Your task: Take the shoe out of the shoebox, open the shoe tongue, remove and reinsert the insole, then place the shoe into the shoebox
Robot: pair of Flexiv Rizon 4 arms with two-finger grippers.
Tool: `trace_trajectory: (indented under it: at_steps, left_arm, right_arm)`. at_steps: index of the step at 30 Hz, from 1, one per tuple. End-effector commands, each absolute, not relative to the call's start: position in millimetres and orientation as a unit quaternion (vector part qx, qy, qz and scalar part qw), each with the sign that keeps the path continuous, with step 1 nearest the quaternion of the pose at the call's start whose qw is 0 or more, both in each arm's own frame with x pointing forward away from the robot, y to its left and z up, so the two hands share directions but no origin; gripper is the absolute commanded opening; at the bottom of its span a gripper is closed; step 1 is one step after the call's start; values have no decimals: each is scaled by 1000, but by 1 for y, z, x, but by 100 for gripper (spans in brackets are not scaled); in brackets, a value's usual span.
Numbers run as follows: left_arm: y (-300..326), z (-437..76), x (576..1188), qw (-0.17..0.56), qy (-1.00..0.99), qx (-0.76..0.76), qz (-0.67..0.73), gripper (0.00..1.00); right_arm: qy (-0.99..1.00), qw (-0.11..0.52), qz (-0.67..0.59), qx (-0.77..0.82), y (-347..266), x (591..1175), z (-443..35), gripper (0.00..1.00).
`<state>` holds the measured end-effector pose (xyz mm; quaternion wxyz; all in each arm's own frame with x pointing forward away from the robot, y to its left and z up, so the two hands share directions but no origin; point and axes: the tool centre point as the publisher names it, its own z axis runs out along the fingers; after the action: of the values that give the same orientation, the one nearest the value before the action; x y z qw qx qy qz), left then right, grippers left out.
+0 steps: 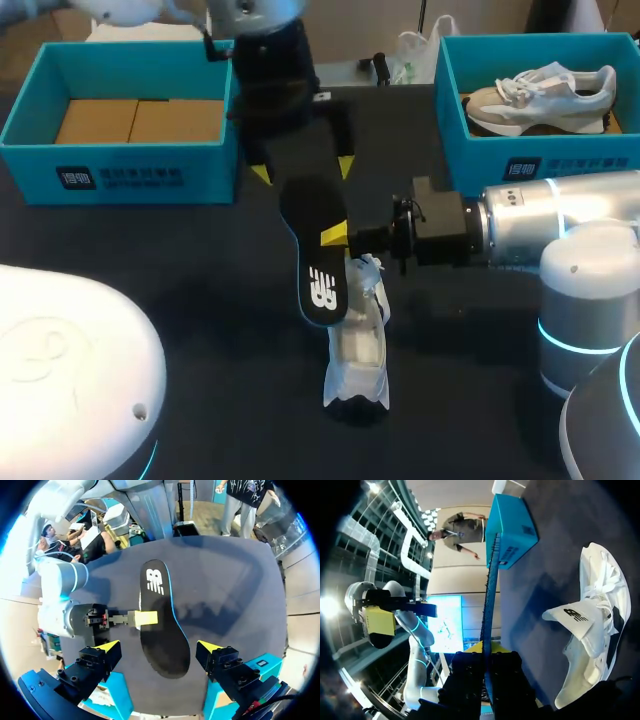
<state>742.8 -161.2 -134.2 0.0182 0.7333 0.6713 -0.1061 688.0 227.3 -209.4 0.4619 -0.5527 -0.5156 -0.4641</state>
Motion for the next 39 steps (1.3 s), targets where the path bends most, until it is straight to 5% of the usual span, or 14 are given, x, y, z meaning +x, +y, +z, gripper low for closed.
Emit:
trace_trajectory:
  at_steps: [1,13,23,34,39]
  left_arm:
    - [-166,-134,743,-5,677,733,-72,100]
    - [-156,-147,748,72,695,702,-141,100]
    - [-112,-155,726,310,707,552,-316,100]
    - [-112,-155,726,310,707,552,-316,100]
    - [-104,-164,725,408,646,531,-367,100]
  right_arm:
    - [-515,461,-464,-554,229,687,-209,0]
    - [-515,461,-464,-554,229,687,-209,0]
    - [-515,461,-464,-554,229,687,-209,0]
    - [-515,461,-464,-554,229,687,-209,0]
    - [-515,461,-464,-554,229,687,-209,0]
